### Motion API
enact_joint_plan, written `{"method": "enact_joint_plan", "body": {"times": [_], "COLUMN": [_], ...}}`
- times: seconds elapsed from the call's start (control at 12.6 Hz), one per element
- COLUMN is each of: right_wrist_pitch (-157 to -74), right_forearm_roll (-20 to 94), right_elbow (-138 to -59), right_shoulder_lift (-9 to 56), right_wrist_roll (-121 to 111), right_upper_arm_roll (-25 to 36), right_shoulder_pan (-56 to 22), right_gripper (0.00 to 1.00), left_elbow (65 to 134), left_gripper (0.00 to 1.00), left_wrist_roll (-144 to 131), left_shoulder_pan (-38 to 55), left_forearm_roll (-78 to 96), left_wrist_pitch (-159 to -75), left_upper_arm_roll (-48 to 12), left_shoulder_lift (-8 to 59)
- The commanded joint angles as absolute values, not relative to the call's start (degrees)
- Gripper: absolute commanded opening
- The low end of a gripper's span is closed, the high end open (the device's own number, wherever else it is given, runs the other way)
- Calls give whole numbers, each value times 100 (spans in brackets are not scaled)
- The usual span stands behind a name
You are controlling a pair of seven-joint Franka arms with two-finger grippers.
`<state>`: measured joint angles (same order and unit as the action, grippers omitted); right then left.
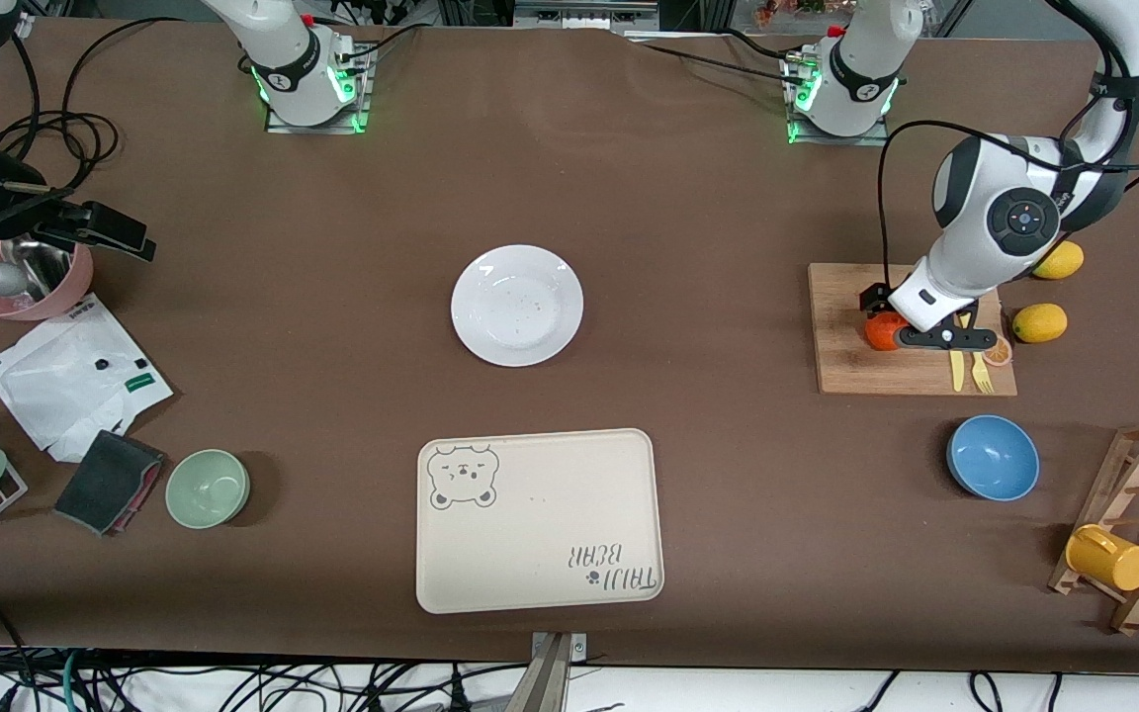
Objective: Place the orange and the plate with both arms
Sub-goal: 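Lower the left gripper onto the orange and close it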
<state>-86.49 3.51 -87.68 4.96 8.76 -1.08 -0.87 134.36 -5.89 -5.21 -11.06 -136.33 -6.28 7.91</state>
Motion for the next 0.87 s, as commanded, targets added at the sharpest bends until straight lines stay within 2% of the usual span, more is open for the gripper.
{"method": "enact_joint_plan", "body": {"times": [0.0,0.32,0.63,0.71,0.79], "right_wrist_pitch": [-8648,-8648,-8649,-8657,-8649], "right_forearm_roll": [378,378,378,378,378], "right_elbow": [-8763,-8754,-8763,-8763,-8763], "right_shoulder_lift": [466,466,466,466,475], "right_wrist_roll": [958,958,958,958,958], "right_upper_arm_roll": [-132,-132,-132,-132,-132], "right_shoulder_pan": [-79,-79,-79,-79,-79], "right_gripper": [100,100,100,100,100], "left_elbow": [13779,13895,13922,13922,13922], "left_gripper": [100,100,100,95,65], "left_wrist_roll": [-483,-501,-501,-501,-527], "left_shoulder_pan": [-817,-887,-967,-967,-967], "left_forearm_roll": [-1327,-1318,-1318,-1318,-1318], "left_wrist_pitch": [-14437,-15203,-15380,-15407,-15407], "left_upper_arm_roll": [-668,-668,-668,-668,-677], "left_shoulder_lift": [1019,1396,1573,1608,1608]}}
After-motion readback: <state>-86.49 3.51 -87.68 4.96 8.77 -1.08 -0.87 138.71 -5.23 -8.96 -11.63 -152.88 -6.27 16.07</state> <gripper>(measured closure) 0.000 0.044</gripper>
